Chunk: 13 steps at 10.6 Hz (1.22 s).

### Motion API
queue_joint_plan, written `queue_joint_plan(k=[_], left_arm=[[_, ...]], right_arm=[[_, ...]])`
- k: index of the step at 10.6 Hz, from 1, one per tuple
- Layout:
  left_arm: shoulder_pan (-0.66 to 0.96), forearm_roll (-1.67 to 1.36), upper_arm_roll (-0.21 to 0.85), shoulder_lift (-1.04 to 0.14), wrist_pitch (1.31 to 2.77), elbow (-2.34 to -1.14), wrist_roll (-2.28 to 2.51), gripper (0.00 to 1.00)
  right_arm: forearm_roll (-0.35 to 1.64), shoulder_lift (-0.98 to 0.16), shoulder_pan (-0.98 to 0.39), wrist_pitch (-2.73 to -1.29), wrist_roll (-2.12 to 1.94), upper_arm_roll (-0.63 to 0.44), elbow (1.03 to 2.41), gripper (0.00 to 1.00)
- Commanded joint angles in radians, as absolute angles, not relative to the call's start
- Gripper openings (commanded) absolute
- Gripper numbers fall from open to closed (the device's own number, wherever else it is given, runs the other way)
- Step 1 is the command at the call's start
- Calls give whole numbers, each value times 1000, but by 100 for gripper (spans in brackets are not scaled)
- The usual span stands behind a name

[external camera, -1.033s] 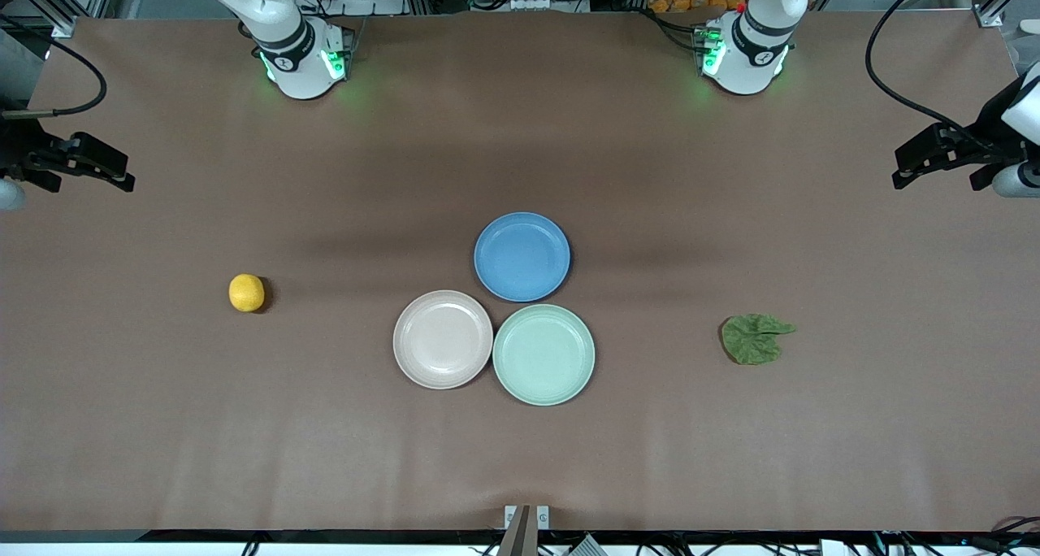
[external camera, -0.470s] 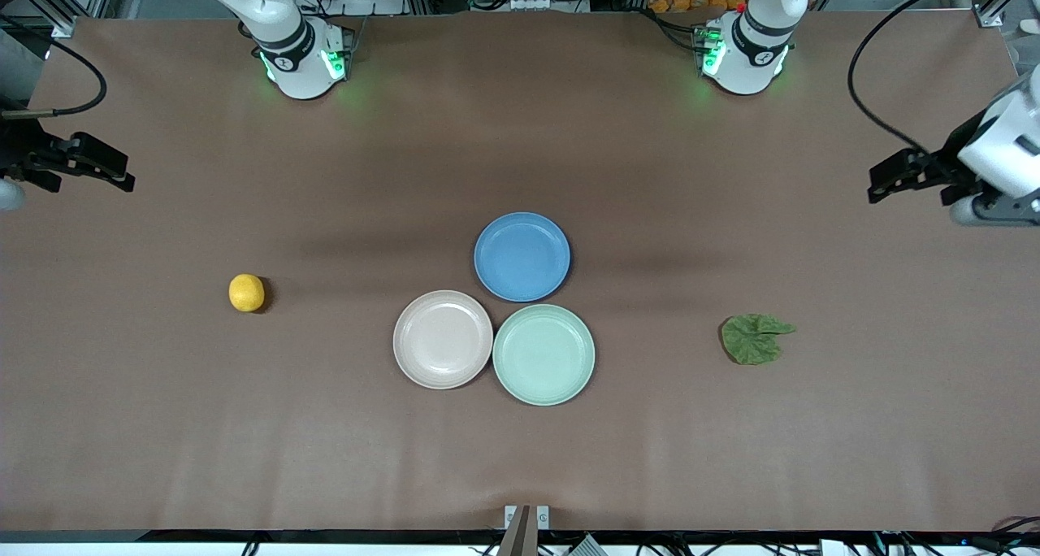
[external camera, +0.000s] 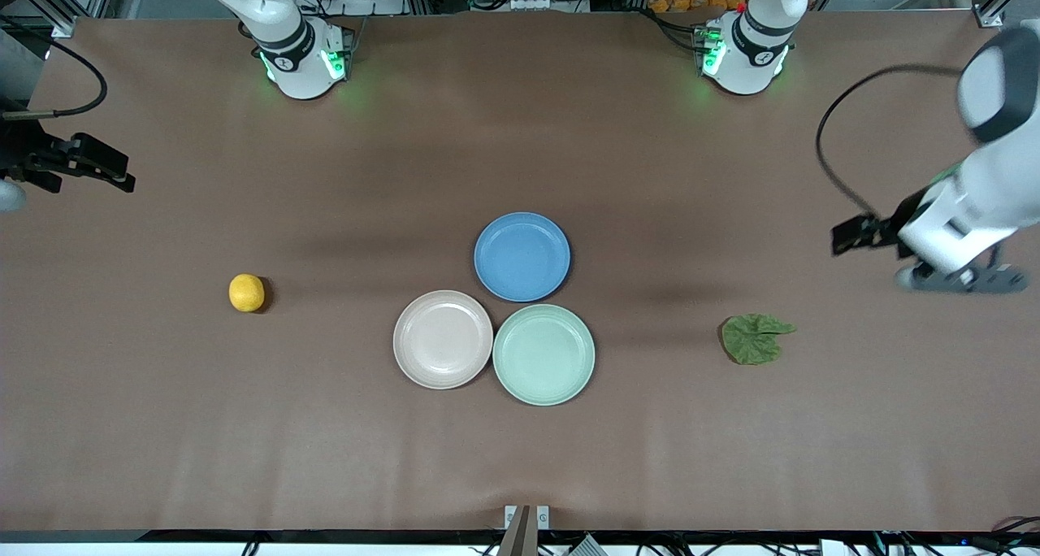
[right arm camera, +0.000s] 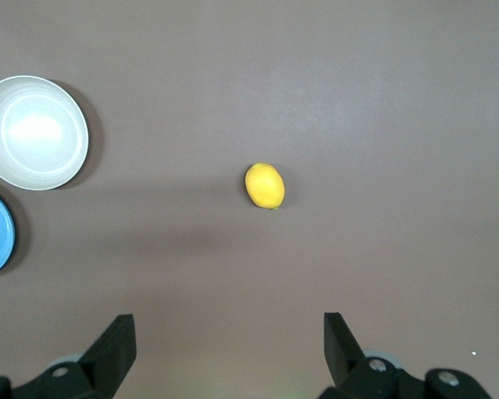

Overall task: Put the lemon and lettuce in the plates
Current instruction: 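Move the left gripper down over the green lettuce leaf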

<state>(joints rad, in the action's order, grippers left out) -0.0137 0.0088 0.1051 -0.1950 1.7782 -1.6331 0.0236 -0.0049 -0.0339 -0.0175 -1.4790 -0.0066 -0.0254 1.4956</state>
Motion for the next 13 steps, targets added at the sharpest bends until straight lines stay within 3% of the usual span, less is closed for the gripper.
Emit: queue_joint_plan(k=[1, 9, 13], left_arm=[[15, 55, 112, -308, 1883, -1618, 37, 100], [6, 118, 110, -549, 2080, -1629, 81, 100], [-6, 123, 110, -592, 2247, -1718, 229, 100]], right_arm=[[-17, -29, -11, -1477, -5, -21, 1500, 100], [-14, -41, -2, -1499, -6, -23, 1537, 100], [-11, -48, -8, -1618, -17, -23, 1646, 100]])
